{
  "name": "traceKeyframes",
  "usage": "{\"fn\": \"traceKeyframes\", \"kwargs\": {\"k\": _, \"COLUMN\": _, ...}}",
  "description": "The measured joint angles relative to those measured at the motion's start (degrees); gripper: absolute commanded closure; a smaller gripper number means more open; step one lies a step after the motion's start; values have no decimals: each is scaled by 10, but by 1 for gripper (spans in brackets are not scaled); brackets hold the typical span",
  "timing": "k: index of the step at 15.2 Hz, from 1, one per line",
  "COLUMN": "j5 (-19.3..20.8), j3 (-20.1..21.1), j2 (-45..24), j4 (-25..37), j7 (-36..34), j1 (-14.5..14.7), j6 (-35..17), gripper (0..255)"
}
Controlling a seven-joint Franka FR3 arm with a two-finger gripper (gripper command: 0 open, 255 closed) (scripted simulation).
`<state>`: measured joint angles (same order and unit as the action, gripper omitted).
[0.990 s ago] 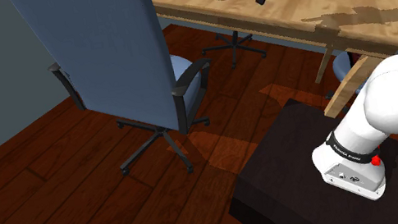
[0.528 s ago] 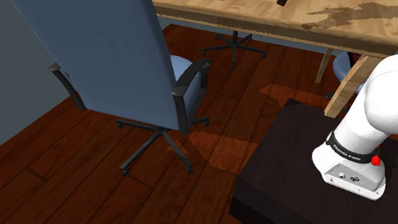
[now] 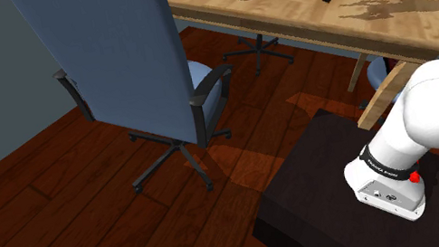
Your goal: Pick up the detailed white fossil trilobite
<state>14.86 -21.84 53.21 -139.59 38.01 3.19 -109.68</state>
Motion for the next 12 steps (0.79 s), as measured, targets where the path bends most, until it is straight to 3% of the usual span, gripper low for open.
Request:
{"fn": "traceKeyframes", "kwargs": {"k": 6, "j5": 45, "j3": -125, "j2": -36, "j4": 44, "j7": 180, "j1": 48, "j6": -55, "gripper": 0}}
{"fn": "traceKeyframes", "kwargs": {"k": 12, "j5": 50, "j3": -254, "j2": -95, "j4": 142, "j7": 356, "j1": 145, "j6": -88, "gripper": 0}}
